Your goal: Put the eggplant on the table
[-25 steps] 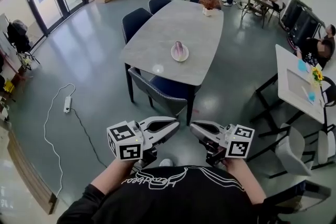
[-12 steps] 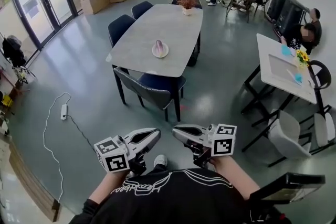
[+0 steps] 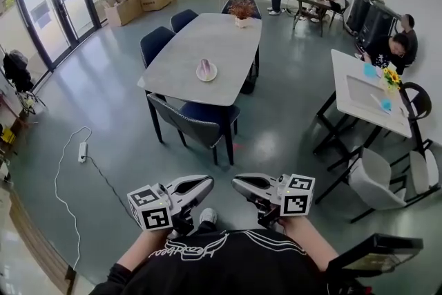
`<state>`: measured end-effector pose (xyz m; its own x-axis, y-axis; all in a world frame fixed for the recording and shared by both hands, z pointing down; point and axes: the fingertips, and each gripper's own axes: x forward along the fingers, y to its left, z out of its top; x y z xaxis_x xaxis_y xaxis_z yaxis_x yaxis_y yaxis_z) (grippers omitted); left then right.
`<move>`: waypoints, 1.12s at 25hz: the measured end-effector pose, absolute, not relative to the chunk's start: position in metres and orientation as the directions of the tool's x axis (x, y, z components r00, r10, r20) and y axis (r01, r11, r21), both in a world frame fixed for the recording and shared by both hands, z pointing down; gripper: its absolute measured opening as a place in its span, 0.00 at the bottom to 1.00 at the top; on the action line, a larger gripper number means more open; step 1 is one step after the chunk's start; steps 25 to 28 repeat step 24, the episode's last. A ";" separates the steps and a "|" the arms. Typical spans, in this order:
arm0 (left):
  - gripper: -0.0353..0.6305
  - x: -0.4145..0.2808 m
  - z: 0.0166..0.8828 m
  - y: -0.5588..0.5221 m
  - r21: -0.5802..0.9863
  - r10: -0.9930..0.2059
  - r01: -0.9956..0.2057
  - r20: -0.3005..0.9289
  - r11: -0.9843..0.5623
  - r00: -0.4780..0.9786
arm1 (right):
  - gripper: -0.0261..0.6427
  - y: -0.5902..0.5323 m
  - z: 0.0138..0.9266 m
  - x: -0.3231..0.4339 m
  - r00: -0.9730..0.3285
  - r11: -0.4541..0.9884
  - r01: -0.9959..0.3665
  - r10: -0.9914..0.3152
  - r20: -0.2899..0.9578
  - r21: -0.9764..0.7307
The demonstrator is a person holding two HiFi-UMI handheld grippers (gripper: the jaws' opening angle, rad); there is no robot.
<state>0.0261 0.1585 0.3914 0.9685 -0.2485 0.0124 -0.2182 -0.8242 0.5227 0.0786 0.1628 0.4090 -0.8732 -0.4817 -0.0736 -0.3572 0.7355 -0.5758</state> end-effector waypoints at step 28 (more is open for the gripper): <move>0.06 0.057 0.396 0.184 0.518 -0.186 -0.166 0.014 -0.839 0.982 | 0.05 0.185 0.407 0.111 -0.834 0.711 -0.436 -0.550 -0.050 -0.551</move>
